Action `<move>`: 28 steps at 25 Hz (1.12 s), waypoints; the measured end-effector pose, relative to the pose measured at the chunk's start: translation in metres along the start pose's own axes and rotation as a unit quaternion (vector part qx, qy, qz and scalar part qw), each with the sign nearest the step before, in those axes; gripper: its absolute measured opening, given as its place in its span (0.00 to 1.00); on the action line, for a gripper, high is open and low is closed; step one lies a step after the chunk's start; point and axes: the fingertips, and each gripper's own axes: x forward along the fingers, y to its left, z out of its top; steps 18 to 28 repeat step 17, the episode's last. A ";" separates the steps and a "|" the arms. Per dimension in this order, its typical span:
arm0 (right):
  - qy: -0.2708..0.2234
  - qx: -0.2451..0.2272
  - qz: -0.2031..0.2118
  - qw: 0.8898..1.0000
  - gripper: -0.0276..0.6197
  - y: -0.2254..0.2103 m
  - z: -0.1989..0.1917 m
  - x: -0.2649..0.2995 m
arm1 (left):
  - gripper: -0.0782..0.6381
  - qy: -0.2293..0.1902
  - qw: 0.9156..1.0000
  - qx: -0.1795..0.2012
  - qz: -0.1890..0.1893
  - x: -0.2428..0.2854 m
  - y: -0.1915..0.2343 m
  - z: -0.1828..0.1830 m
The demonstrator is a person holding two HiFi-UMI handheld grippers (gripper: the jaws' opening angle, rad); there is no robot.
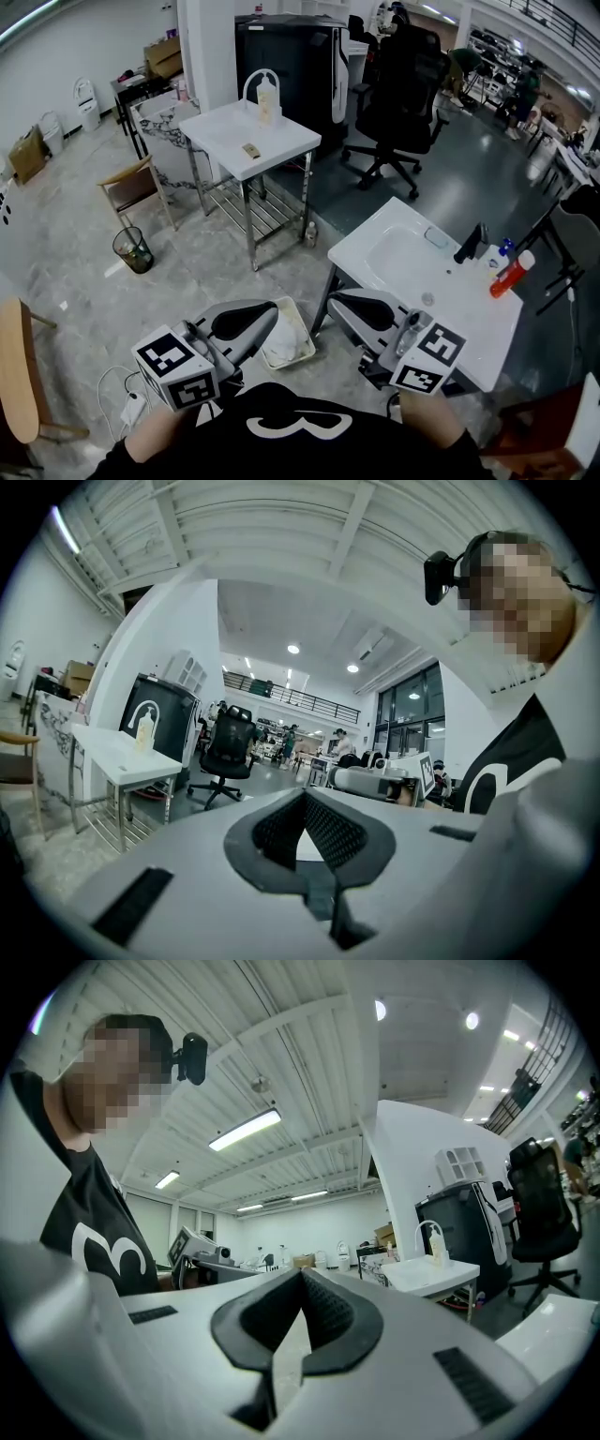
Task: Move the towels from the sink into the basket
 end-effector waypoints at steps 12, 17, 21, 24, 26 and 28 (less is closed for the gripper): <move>0.011 -0.005 0.006 1.000 0.05 -0.002 -0.014 0.008 | 0.12 0.000 1.000 0.014 0.024 -0.001 0.013 -0.008; 0.012 0.007 0.003 1.000 0.05 -0.013 -0.022 0.008 | 0.12 0.002 1.000 0.014 0.028 0.003 0.019 -0.011; 0.012 0.007 0.003 1.000 0.05 -0.013 -0.022 0.008 | 0.12 0.002 1.000 0.014 0.028 0.003 0.019 -0.011; 0.012 0.007 0.003 1.000 0.05 -0.013 -0.022 0.008 | 0.12 0.002 1.000 0.014 0.028 0.003 0.019 -0.011; 0.012 0.007 0.003 1.000 0.05 -0.013 -0.022 0.008 | 0.12 0.002 1.000 0.014 0.028 0.003 0.019 -0.011; 0.012 0.007 0.003 1.000 0.05 -0.013 -0.022 0.008 | 0.12 0.002 1.000 0.014 0.028 0.003 0.019 -0.011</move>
